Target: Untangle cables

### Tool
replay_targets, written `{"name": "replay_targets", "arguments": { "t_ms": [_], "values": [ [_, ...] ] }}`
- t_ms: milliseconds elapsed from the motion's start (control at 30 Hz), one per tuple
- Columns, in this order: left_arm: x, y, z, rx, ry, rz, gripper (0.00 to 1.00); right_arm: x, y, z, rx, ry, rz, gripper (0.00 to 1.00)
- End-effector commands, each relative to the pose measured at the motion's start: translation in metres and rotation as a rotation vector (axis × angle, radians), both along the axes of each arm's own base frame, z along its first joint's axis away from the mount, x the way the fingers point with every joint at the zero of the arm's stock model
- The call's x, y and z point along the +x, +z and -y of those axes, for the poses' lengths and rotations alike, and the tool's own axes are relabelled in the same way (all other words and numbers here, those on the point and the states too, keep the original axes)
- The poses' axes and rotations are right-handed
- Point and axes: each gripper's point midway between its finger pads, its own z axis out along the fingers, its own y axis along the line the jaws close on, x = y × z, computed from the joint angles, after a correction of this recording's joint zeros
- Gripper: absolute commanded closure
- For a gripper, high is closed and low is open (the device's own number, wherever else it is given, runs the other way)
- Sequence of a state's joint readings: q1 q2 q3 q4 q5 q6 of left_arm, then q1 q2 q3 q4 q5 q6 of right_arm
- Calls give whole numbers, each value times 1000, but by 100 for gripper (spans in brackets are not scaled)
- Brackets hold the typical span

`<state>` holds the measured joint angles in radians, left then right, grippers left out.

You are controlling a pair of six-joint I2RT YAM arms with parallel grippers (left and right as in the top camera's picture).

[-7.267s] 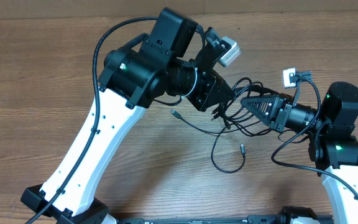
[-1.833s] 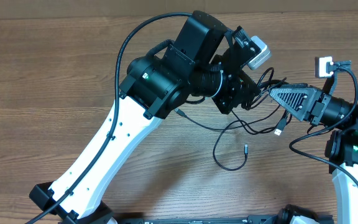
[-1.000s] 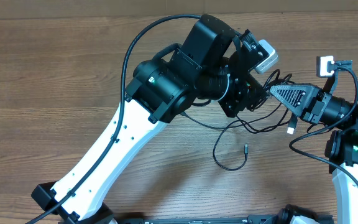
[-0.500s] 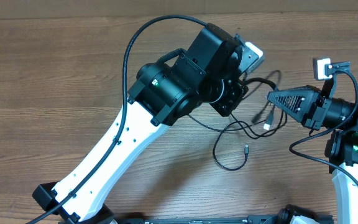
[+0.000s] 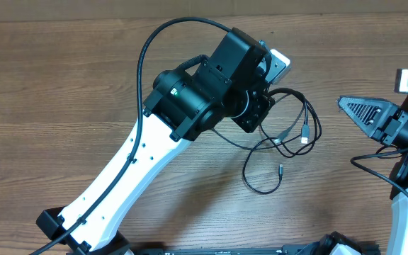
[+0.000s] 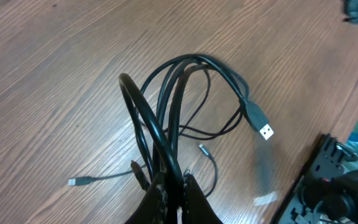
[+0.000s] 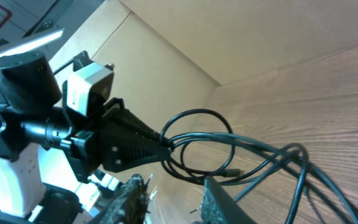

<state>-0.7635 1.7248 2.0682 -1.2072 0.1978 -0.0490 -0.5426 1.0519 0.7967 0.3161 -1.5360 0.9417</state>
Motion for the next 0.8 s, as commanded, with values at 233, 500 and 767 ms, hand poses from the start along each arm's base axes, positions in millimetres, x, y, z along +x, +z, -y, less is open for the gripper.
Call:
{"name": "replay_targets", "arguments": {
  "t_ms": [233, 500, 767],
  "values": [
    [-7, 13, 18, -89, -108, 6, 96, -5, 2, -1, -38, 25, 56, 53],
    [-22, 21, 30, -151, -229, -1, 96, -5, -2, -6, -61, 43, 96, 47],
    [-15, 31, 36, -185, -234, 47, 96, -4, -21, -37, 95, 113, -193, 34]
  ]
}}
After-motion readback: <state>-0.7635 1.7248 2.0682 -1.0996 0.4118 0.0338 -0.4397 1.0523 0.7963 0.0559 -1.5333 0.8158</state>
